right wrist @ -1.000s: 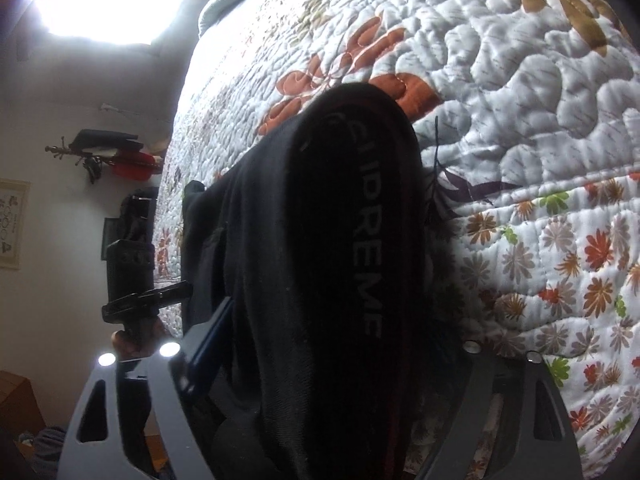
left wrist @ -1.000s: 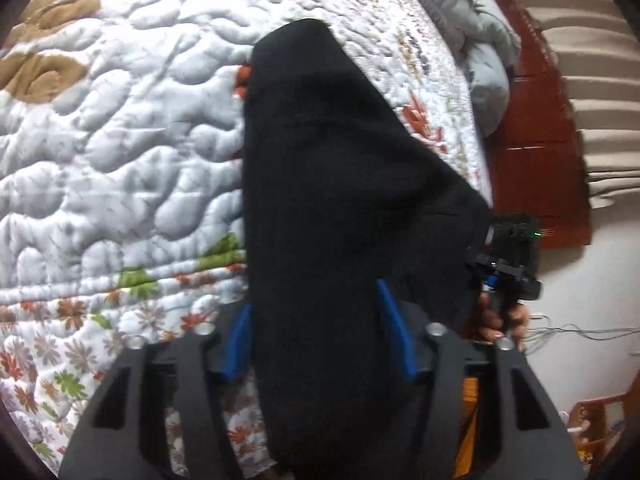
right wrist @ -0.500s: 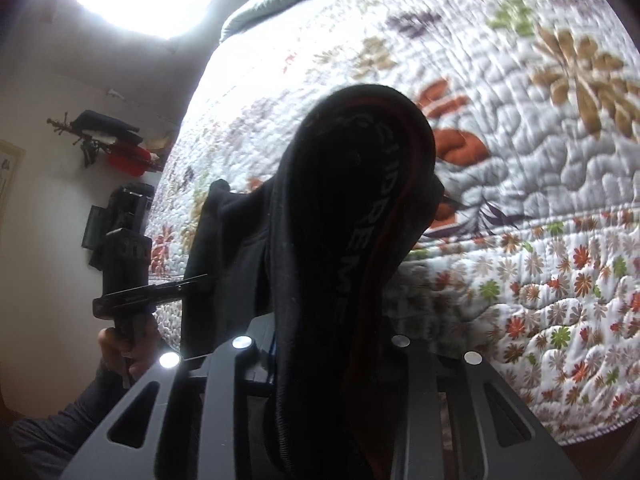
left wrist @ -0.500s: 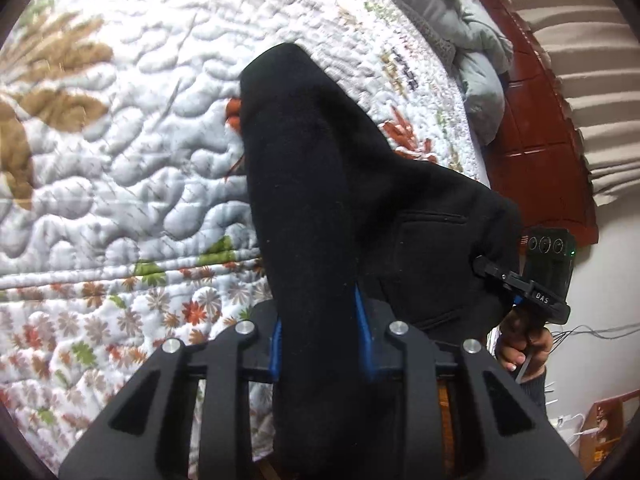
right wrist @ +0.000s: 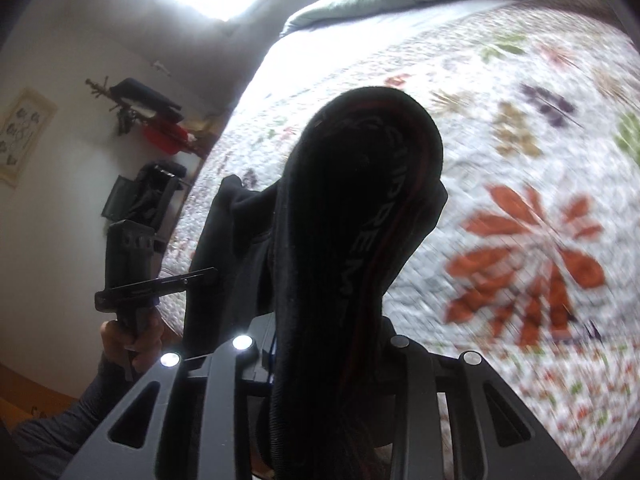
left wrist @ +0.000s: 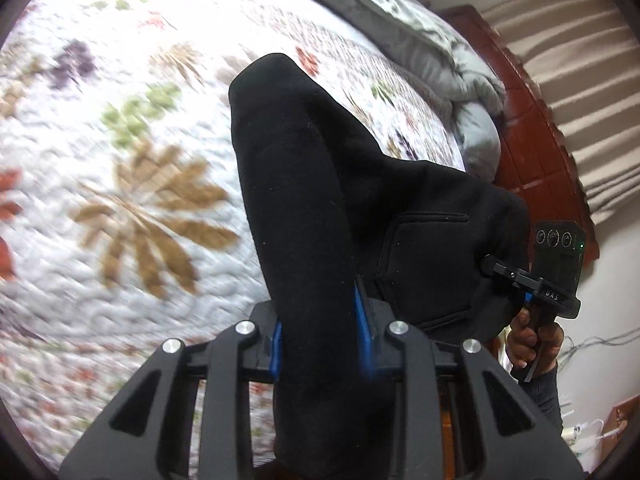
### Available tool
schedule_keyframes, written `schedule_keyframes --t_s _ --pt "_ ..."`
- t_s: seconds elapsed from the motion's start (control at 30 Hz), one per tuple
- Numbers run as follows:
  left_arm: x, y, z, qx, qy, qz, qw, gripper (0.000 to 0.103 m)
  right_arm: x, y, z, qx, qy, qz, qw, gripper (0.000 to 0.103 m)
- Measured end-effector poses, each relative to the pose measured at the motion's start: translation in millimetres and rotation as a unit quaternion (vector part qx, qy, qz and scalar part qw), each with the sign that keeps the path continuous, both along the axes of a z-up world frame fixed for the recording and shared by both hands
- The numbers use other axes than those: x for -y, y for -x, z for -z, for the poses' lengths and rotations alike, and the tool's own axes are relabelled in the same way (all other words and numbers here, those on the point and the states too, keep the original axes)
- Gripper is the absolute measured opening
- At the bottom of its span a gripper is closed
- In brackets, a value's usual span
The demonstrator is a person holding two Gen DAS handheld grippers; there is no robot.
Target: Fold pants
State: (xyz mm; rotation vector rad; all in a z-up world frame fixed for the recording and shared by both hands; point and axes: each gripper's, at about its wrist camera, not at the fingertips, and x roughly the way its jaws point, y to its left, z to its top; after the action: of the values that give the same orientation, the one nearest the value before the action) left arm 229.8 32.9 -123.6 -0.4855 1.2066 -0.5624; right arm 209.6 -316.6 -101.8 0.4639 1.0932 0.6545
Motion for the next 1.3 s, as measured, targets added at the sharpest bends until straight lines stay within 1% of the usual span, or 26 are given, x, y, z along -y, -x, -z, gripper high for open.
schedule_keyframes --t_s 0.1,0.17,0.3,0.4,0.57,0.63,0.73,0.8,0.97,1.0,1.03,1.07,1.1,1.17,1.2,1.27,1.3 --pt "-36 -20 -4 0.005 -0.007 -0.023 0.9997 0.027 -31 -31 -1 0.005 -0.006 -0.011 1.000 0.030" --pt "-54 -32 -6 0.008 -0.016 -0.032 0.9993 0.027 -48 -50 0 0.004 -0.007 -0.017 1.000 0.030" --pt "-89 -62 1 0.004 -0.030 -0.052 0.9982 0.027 -85 -92 11 -0.005 -0.007 -0.027 1.000 0.030" --pt "-117 -82 16 -0.010 -0.035 -0.065 0.9972 0.027 -110 -118 28 -0.019 -0.004 -0.035 0.999 0.030" --pt "-157 -113 54 -0.049 -0.043 -0.085 0.9942 0.027 -149 -154 63 -0.045 0.004 -0.050 0.998 0.030" --pt "-167 -119 66 -0.062 -0.039 -0.091 0.9932 0.028 -154 -163 76 -0.055 0.000 -0.048 0.997 0.030" --pt "-180 -118 81 -0.074 -0.015 -0.090 0.9931 0.029 -147 -169 92 -0.071 -0.018 -0.046 0.996 0.030" --pt "-182 -115 86 -0.071 -0.009 -0.086 0.9937 0.030 -141 -171 103 -0.079 -0.027 -0.047 0.995 0.030" --pt "-174 -116 87 -0.068 -0.008 -0.085 0.9940 0.031 -137 -173 111 -0.085 -0.041 -0.048 0.994 0.032" --pt "-174 -117 87 -0.067 -0.009 -0.085 0.9941 0.031 -137 -173 112 -0.089 -0.043 -0.048 0.994 0.036" --pt "-173 -117 87 -0.067 -0.009 -0.086 0.9940 0.033 -136 -174 112 -0.092 -0.041 -0.049 0.994 0.042" --pt "-172 -117 85 -0.064 -0.011 -0.086 0.9942 0.034 -132 -175 111 -0.091 -0.037 -0.044 0.994 0.046" --pt "-167 -118 80 -0.057 -0.016 -0.087 0.9944 0.036 -126 -174 106 -0.088 -0.031 -0.032 0.995 0.053" --pt "-167 -113 67 -0.038 -0.030 -0.091 0.9947 0.038 -110 -170 89 -0.070 -0.024 -0.001 0.997 0.054" --pt "-168 -111 61 -0.030 -0.037 -0.095 0.9944 0.043 -104 -170 81 -0.056 -0.013 0.012 0.998 0.054" --pt "-172 -107 43 -0.003 -0.061 -0.113 0.9917 0.053 -89 -167 54 -0.011 -0.003 0.039 0.999 0.054" --pt "-175 -103 30 0.023 -0.086 -0.135 0.9868 0.069 -85 -165 37 0.015 -0.003 0.048 0.999 0.053"
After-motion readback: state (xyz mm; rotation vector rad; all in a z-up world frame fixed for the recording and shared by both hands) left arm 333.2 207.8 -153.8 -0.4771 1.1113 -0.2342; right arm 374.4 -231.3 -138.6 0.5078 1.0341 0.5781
